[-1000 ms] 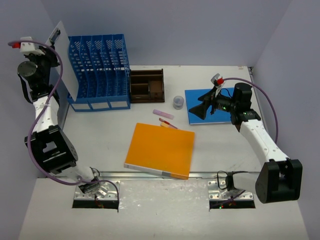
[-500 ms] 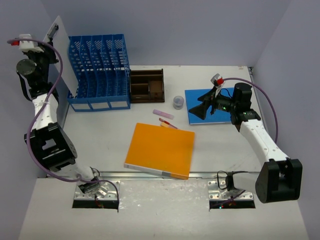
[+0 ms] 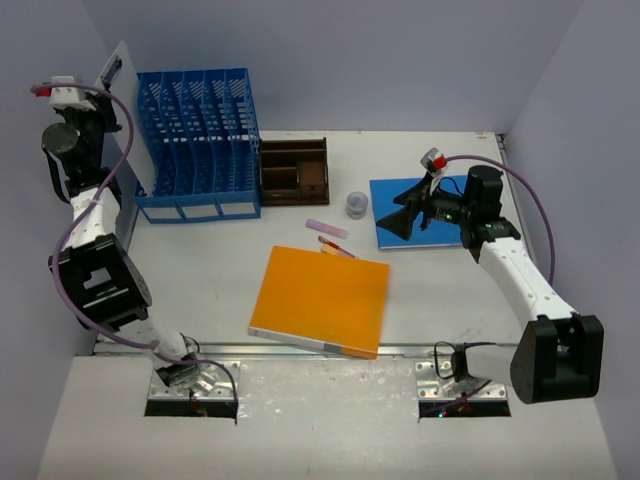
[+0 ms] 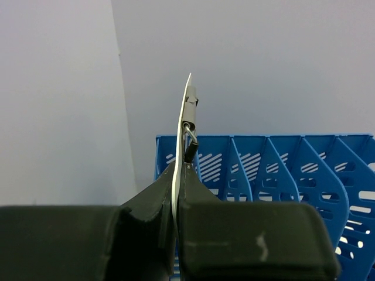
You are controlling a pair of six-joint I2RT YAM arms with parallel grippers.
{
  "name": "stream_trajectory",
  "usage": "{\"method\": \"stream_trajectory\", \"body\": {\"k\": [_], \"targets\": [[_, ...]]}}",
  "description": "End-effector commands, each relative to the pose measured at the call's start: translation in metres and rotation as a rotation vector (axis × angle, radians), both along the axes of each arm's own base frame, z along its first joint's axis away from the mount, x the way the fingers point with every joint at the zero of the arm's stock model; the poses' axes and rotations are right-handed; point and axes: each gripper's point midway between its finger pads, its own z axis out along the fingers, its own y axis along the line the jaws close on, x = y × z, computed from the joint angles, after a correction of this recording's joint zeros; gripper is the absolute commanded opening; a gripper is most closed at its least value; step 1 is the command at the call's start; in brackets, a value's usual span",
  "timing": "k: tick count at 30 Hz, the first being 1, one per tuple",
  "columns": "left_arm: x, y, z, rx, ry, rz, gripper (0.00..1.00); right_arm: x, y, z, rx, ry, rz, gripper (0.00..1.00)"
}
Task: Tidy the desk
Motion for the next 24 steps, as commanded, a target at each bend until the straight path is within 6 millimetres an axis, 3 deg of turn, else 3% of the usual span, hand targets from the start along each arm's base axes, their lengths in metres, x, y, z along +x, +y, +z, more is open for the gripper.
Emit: {"method": "stream_trajectory", "body": {"k": [1, 5, 7, 8, 10, 11, 17, 20, 23, 24], "targets": [[-0.005, -0.009, 0.030, 0.092, -0.104, -0.006, 0.00, 0.001, 0.004, 0.013, 0.021, -0.037, 0.029, 0.99], [-0.002, -0.008, 0.025, 0.098, -0.094, -0.005, 0.01, 0.001, 0.004, 0.014, 0.027, -0.032, 0.032, 0.99], [-0.001, -0.006, 0.020, 0.090, -0.082, -0.001, 0.09, 0.002, 0.004, 0.013, 0.026, -0.032, 0.029, 0.99], [0.000, -0.004, 0.019, 0.082, -0.078, 0.012, 0.27, 0.002, 0.004, 0.013, 0.024, -0.029, 0.028, 0.99], [0.000, -0.002, 0.015, 0.067, -0.062, 0.019, 0.53, 0.002, 0.004, 0.014, 0.022, -0.033, 0.029, 0.99], [0.000, 0.001, 0.014, 0.058, -0.057, 0.031, 0.58, 0.003, 0.004, 0.014, 0.021, -0.032, 0.028, 0.99], [-0.007, -0.004, 0.031, 0.040, -0.053, 0.019, 0.65, 0.002, 0.003, 0.018, 0.018, -0.032, 0.022, 0.99], [-0.025, -0.012, 0.062, 0.045, -0.097, 0.012, 0.69, 0.000, 0.001, 0.019, 0.004, -0.030, 0.014, 0.99], [-0.036, -0.019, 0.078, 0.023, -0.078, 0.001, 0.75, -0.006, -0.002, 0.014, -0.023, -0.021, 0.006, 0.99], [-0.047, -0.025, 0.096, 0.036, -0.097, -0.007, 0.75, -0.005, -0.004, 0.013, -0.043, -0.034, -0.005, 0.99]]}}
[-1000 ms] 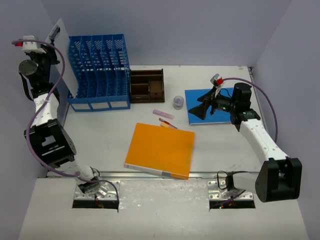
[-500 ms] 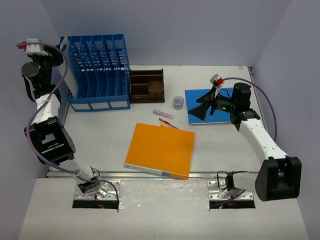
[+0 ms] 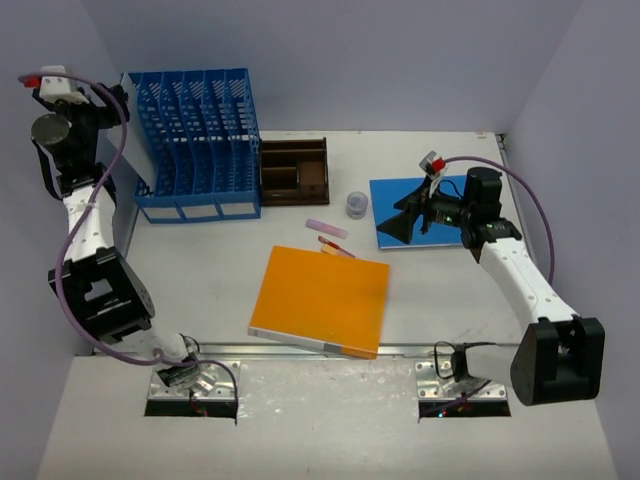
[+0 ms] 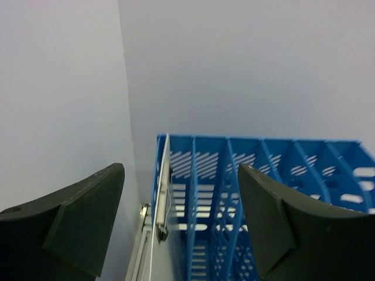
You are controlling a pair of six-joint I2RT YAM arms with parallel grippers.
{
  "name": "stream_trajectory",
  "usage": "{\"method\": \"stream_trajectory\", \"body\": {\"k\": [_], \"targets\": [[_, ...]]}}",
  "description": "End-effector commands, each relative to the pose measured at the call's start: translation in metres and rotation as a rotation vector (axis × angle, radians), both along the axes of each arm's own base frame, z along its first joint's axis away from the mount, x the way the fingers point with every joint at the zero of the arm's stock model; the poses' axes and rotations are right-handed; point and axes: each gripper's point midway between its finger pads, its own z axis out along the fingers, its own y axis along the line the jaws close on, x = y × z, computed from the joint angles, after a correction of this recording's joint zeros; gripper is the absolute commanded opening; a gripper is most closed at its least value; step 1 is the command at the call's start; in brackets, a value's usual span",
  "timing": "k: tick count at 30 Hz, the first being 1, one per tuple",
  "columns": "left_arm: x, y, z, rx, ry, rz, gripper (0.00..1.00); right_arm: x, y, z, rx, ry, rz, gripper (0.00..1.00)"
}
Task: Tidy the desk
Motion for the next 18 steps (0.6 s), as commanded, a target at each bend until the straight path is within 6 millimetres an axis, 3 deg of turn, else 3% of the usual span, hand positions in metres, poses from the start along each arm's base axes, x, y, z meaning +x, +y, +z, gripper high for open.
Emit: {"method": "stream_trajectory", "body": {"k": [1, 7, 11, 14, 15, 16, 18], "targets": [[-0.042, -0.027, 0.091, 0.050, -0.121, -0.036, 0.77, 0.000, -0.006, 0.019, -0.050, -0.084, -0.019, 0.99], [-0.089, -0.075, 0.095, 0.095, -0.064, -0.155, 0.77, -0.017, -0.023, -0.006, -0.200, -0.063, -0.038, 0.99], [-0.117, -0.117, 0.064, 0.165, 0.038, -0.311, 0.77, -0.040, -0.030, -0.028, -0.282, -0.068, 0.003, 0.99], [-0.133, -0.149, 0.014, 0.290, 0.168, -0.463, 0.77, -0.051, -0.037, -0.045, -0.341, -0.036, 0.022, 0.99], [-0.137, -0.166, -0.017, 0.381, 0.251, -0.514, 0.76, -0.052, -0.039, -0.049, -0.357, -0.027, 0.021, 0.99], [-0.140, -0.170, -0.033, 0.440, 0.291, -0.511, 0.75, -0.056, -0.042, -0.057, -0.378, 0.002, 0.019, 0.99], [-0.162, -0.197, -0.081, 0.601, 0.371, -0.608, 0.75, -0.059, -0.045, -0.066, -0.399, 0.029, 0.018, 0.99]]}}
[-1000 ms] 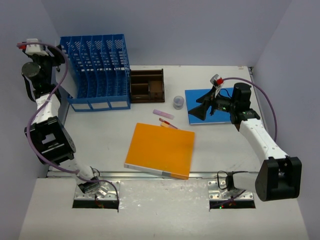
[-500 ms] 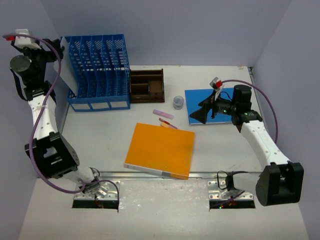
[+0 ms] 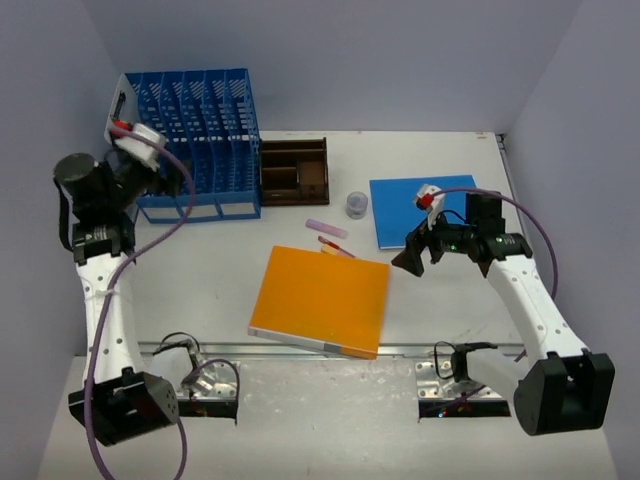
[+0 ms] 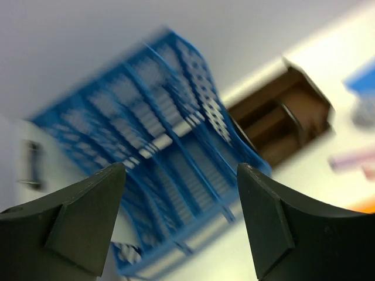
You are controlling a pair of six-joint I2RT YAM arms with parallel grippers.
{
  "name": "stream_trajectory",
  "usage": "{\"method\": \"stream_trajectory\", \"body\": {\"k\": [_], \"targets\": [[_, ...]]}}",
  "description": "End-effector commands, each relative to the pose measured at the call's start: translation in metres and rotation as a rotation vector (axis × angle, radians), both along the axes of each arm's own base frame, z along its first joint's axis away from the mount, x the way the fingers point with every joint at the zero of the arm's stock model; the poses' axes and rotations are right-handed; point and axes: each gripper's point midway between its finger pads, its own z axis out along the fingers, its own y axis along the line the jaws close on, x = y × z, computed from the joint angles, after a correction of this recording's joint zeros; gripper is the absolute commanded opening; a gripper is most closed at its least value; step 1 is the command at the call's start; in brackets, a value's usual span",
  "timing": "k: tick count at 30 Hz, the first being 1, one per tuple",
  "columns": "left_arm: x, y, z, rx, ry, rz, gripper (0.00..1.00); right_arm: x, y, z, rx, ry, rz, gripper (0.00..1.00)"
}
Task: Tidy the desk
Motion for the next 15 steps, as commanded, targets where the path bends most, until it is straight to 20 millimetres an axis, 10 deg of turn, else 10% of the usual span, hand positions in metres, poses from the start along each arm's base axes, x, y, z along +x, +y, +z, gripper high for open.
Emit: {"method": "stream_trajectory", "body": {"k": [1, 7, 15], "targets": [[-0.034, -0.043, -0.107, 0.301, 0.211, -0.222, 0.75, -0.012, -0.012, -0.025, -0.094, 0.050, 0.005, 0.99], [-0.108, -0.085, -0.212, 0.520, 0.337, -0.447, 0.76, -0.020, -0.017, -0.060, -0.231, 0.156, -0.004, 0.95], [-0.155, -0.106, -0.264, 0.368, 0.585, -0.580, 0.75, -0.057, -0.008, -0.082, -0.251, 0.482, -0.027, 0.83]]}}
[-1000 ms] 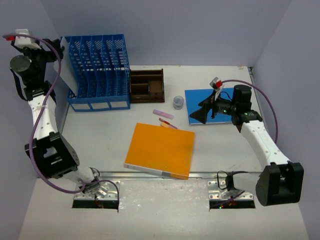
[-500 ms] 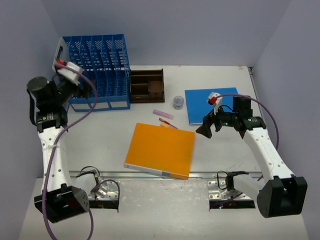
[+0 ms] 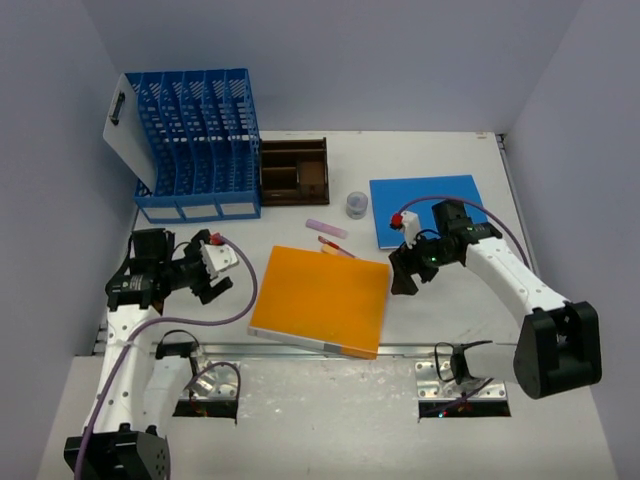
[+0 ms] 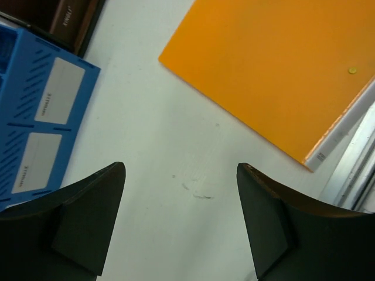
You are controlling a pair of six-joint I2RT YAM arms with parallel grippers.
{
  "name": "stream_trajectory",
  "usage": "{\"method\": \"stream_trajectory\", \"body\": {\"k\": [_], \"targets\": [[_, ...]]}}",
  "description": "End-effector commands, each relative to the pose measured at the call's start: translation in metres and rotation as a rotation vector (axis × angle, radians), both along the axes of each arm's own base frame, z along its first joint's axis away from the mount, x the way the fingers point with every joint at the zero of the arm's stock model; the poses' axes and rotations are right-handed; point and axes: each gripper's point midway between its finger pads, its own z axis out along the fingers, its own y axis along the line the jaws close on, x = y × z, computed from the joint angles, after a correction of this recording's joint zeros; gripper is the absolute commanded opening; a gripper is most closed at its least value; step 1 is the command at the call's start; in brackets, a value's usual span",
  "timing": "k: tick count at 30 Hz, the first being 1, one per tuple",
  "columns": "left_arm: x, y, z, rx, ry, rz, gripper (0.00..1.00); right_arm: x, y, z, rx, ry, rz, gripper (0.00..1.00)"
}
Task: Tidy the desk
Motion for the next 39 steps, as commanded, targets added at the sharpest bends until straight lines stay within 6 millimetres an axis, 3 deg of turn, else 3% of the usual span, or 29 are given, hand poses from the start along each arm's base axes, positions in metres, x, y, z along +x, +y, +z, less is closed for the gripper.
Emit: {"method": "stream_trajectory", "body": {"k": [1, 5, 6, 11, 15, 16, 23, 32, 39], "targets": [[-0.018, -0.016, -0.012, -0.079, 0.094, -0.064, 0.75, -0.021, 0.001, 0.001, 0.001, 0.166, -0.065, 0.82], [-0.023, -0.021, -0.027, -0.119, 0.120, -0.049, 0.73, -0.035, 0.001, -0.002, 0.006, 0.284, -0.169, 0.79], [-0.010, -0.018, -0.023, -0.133, 0.080, 0.002, 0.73, -0.039, 0.002, -0.002, 0.010, 0.321, -0.191, 0.78], [0.010, -0.017, -0.012, -0.183, -0.009, 0.068, 0.73, -0.051, 0.017, 0.002, 0.082, 0.471, -0.291, 0.73], [0.018, -0.005, -0.037, -0.128, -0.051, 0.111, 0.72, -0.049, 0.033, 0.006, 0.168, 0.593, -0.355, 0.68], [0.025, -0.001, -0.035, -0.117, -0.090, 0.127, 0.72, -0.049, 0.035, 0.005, 0.168, 0.629, -0.386, 0.68], [0.033, -0.001, -0.039, -0.147, -0.106, 0.158, 0.72, -0.023, 0.024, -0.034, 0.137, 0.541, -0.547, 0.64], [0.052, 0.003, -0.067, -0.158, 0.007, 0.192, 0.69, 0.019, 0.029, -0.051, 0.217, 0.437, -0.534, 0.74], [0.069, 0.004, -0.082, -0.106, 0.037, 0.174, 0.65, 0.031, 0.031, -0.072, 0.224, 0.457, -0.555, 0.76]]}}
